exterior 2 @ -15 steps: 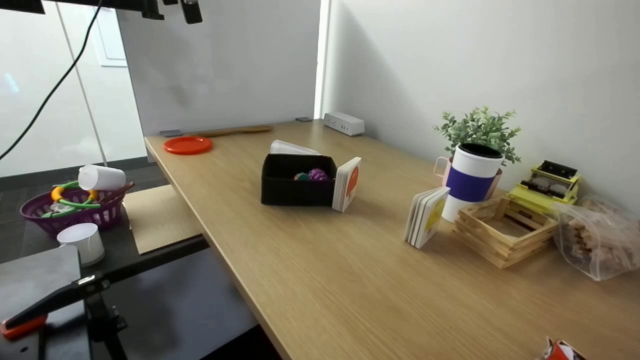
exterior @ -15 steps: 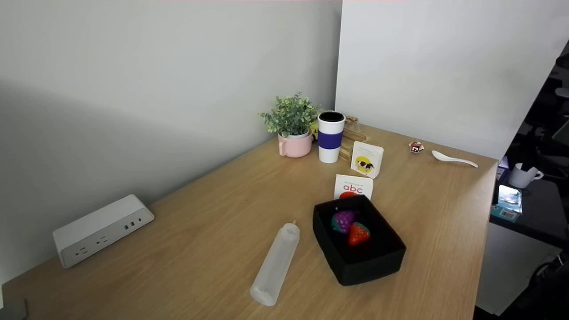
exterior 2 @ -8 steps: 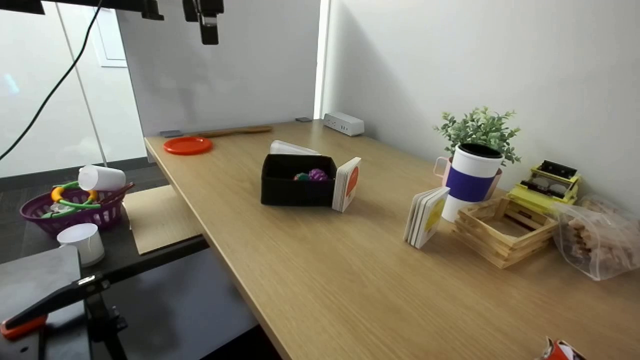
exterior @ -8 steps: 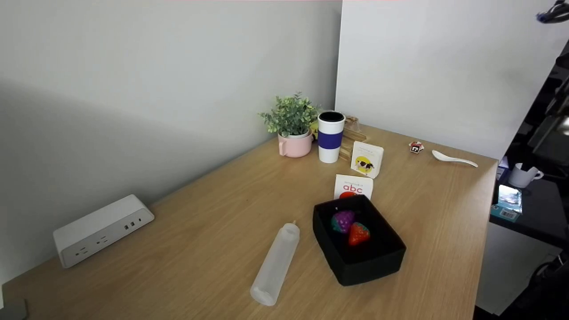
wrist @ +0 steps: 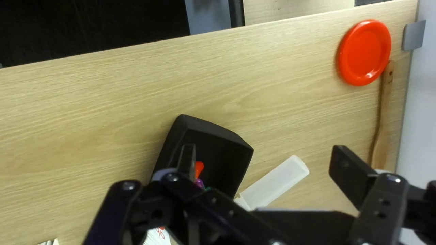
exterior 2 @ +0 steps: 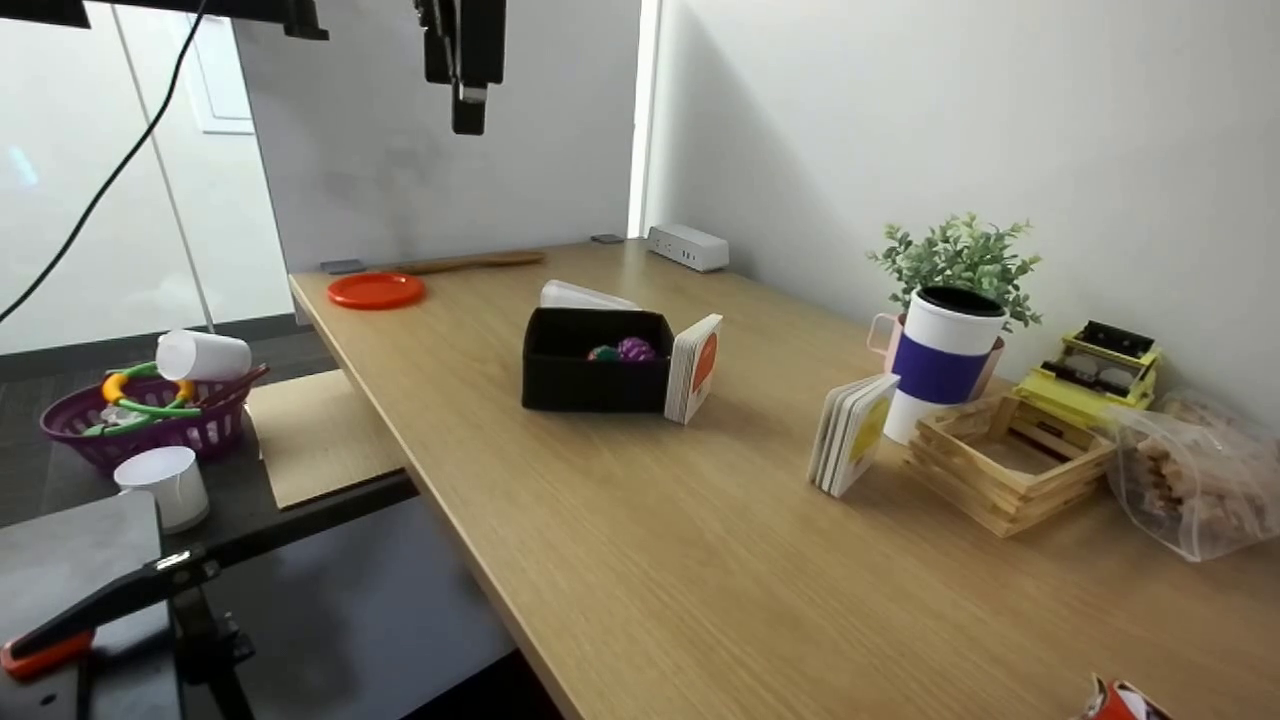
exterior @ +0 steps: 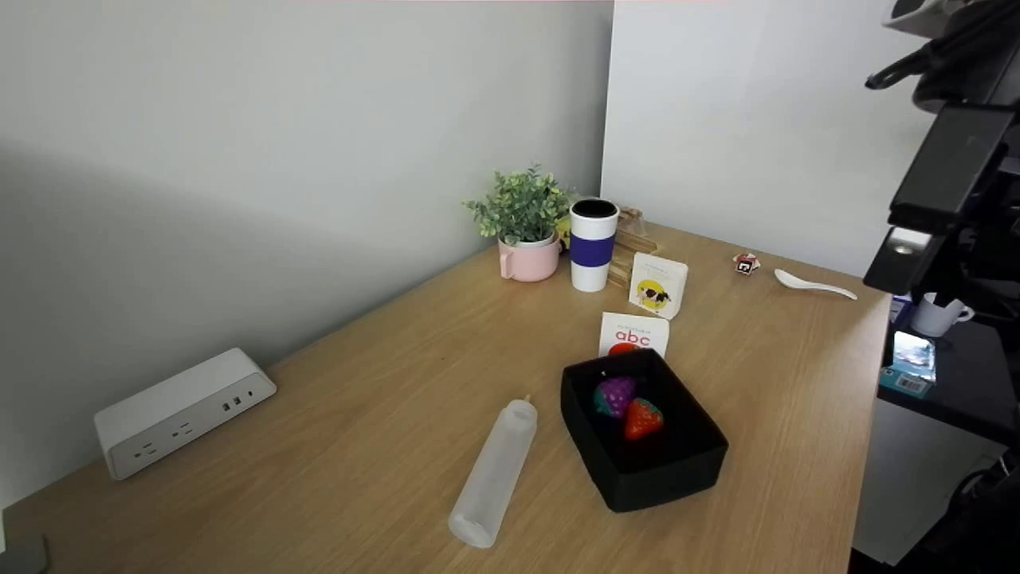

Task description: Take the strawberry and grapes out of the black box

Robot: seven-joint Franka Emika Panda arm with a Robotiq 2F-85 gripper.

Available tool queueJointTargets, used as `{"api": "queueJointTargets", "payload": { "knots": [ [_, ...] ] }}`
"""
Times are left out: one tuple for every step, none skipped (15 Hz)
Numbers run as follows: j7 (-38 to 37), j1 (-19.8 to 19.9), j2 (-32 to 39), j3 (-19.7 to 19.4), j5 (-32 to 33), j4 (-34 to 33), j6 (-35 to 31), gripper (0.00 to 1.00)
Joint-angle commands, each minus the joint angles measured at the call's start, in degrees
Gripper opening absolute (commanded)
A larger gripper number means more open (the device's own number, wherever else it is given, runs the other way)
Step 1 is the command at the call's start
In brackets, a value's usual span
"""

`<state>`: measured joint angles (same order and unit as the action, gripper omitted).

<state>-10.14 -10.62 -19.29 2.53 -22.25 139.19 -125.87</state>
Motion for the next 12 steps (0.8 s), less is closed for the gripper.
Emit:
{"api": "queueJointTargets", "payload": {
  "knots": [
    [1.63, 0.93, 0.01, 0.85, -1.29, -0.13, 0.08, 1.00],
    [2.42, 0.82, 1.12, 0.77, -1.64, -0.36, -1.19, 1.00],
    [4.04, 0.55, 2.52, 0.49, -2.21, -0.92, -2.13, 1.00],
    [5.36, 0.39, 3.85, 0.37, -2.66, -1.59, -3.29, 1.00],
    [7.18, 0.21, 5.68, 0.21, -3.23, -2.55, -4.61, 1.00],
    [8.97, 0.05, 7.12, 0.05, -3.88, -3.35, -5.70, 1.00],
    [10.82, -0.11, 8.73, -0.08, -4.88, -4.44, -6.76, 1.00],
    [13.04, -0.27, 10.48, -0.23, -6.21, -5.56, -7.85, 1.00],
    [14.72, -0.27, 12.20, -0.21, -7.45, -7.10, -8.30, 1.00],
    [16.39, -0.15, 13.80, -0.13, -8.60, -8.55, -8.30, 1.00],
    [17.56, 0.09, 15.39, 0.13, -9.32, -10.17, -7.89, 1.00],
    [18.39, 0.40, 16.72, 0.40, -9.73, -11.63, -7.28, 1.00]
  ]
}}
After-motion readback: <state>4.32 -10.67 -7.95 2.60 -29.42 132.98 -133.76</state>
